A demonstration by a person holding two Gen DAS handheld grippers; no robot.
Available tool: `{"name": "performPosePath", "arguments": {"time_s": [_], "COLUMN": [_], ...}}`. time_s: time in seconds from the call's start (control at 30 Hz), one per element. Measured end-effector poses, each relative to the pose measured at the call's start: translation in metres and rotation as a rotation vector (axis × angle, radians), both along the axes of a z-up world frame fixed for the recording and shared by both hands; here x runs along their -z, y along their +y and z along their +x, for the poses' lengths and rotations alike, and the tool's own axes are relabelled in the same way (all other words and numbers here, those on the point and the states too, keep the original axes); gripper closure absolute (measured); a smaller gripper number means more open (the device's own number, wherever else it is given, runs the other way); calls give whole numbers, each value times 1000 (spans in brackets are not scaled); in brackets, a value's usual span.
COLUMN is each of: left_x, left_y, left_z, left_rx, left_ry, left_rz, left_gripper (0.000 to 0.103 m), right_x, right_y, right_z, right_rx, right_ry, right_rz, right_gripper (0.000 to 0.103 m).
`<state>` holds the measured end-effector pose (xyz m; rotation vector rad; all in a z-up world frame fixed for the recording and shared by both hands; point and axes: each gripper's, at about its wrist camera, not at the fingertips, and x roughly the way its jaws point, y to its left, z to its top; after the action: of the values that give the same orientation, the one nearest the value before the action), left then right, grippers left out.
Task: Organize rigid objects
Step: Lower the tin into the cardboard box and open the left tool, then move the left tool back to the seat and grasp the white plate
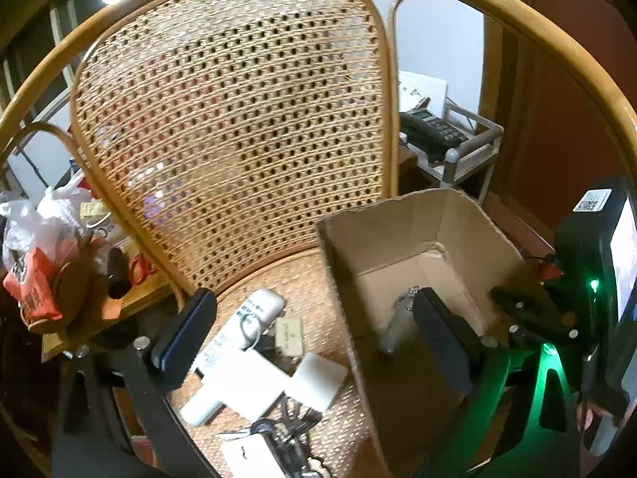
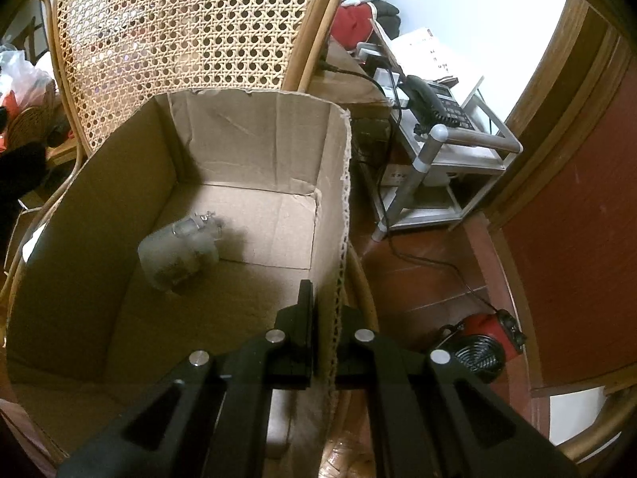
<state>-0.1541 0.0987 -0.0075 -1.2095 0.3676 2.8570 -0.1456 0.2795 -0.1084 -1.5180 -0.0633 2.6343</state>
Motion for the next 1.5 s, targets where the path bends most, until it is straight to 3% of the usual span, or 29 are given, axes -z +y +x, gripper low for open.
{"name": "performPosePath", "arguments": {"time_s": [0.23,0.5,0.77,1.07,1.33,1.5], "left_x": [-2,17,40,69,96,103], "left_y": [-34,-83,-119,-133,-133,-125], "left_z": [13,40,71,72,68,68], "left_rx": [-55,-159,-221,-271,-267,-252], "left_ry": [1,-42,-114,-228,-340,-360], "left_rz": [0,-24,32,-17,43,43], "left_gripper": [4,4,3,3,3,3], "right_x": [0,0,1,1,0,0], "right_y": [0,-1,-2,-5,-5,-5], "right_z": [1,1,2,5,5,5], "right_rx": [0,4,3,4,4,4], "right_ry": [0,-1,-1,-2,-3,-4], "right_rz": [-3,-2,0,7,10,8], "right_gripper": [96,96,96,96,96,96]}}
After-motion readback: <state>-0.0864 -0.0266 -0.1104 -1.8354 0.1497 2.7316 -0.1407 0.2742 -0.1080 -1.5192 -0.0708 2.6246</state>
